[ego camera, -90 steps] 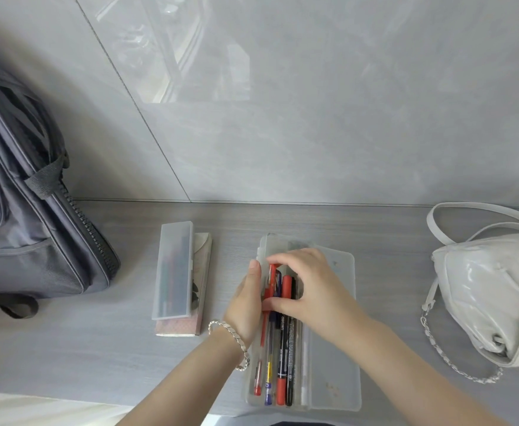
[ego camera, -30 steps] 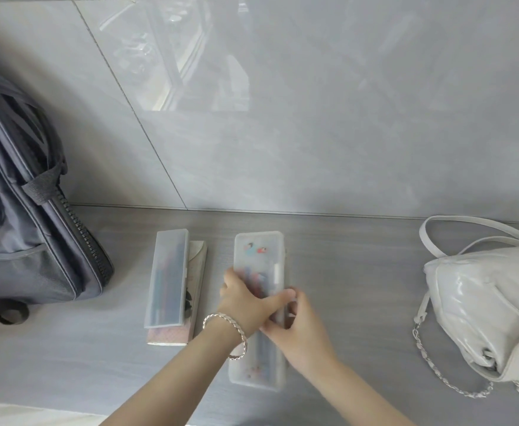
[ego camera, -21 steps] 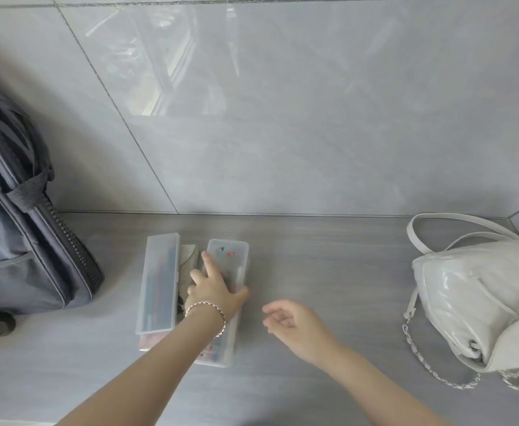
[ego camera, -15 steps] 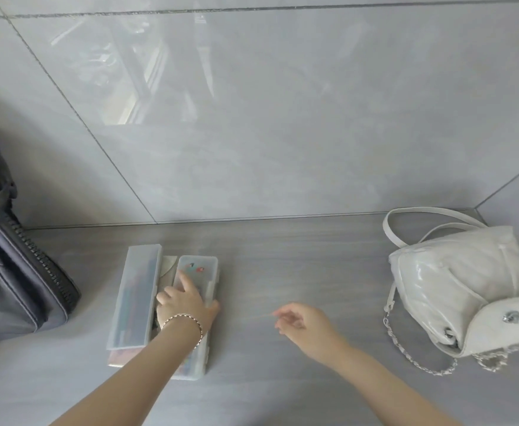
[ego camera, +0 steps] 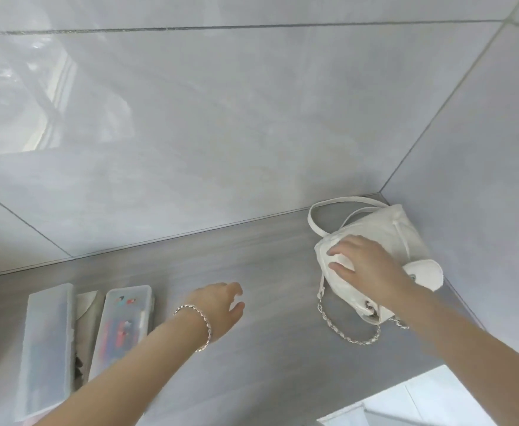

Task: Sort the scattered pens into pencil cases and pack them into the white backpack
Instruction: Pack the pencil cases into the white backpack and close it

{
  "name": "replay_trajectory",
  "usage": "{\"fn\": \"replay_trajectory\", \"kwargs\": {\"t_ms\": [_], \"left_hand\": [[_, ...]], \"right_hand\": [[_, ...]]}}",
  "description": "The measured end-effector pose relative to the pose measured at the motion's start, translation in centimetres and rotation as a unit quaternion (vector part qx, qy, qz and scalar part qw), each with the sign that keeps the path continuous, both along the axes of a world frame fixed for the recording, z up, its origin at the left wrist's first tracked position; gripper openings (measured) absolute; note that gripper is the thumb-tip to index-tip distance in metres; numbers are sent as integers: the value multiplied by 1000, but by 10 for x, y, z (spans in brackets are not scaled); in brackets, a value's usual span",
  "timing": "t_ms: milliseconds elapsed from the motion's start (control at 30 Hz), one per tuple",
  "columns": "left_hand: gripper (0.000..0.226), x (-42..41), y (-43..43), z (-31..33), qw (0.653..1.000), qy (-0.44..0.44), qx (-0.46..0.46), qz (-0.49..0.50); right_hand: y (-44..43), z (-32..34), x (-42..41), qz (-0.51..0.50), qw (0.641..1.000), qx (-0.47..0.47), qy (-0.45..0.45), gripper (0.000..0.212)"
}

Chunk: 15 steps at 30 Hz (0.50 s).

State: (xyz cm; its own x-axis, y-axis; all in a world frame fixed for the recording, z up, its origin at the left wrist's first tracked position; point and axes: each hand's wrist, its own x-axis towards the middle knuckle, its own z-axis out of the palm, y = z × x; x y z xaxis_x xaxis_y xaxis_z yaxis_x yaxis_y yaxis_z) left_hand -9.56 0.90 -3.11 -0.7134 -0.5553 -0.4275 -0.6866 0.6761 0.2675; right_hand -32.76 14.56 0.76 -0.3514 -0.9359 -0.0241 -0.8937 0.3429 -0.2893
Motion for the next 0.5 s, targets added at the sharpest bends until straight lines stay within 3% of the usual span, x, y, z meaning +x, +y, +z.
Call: {"fn": "replay_trajectory", "kwargs": {"t_ms": [67,233,500], "left_hand": [[36,-11,5,3,1000,7,4,-13],[35,-27,11,9,999,4,16,-35],[32,-18,20,20,997,46,52,-24]], "right_hand": [[14,5,-32,-22,998,26,57,29],[46,-1,-73,7,955,277,105,48],[37,1,-74,70,934,329,121,37]]}}
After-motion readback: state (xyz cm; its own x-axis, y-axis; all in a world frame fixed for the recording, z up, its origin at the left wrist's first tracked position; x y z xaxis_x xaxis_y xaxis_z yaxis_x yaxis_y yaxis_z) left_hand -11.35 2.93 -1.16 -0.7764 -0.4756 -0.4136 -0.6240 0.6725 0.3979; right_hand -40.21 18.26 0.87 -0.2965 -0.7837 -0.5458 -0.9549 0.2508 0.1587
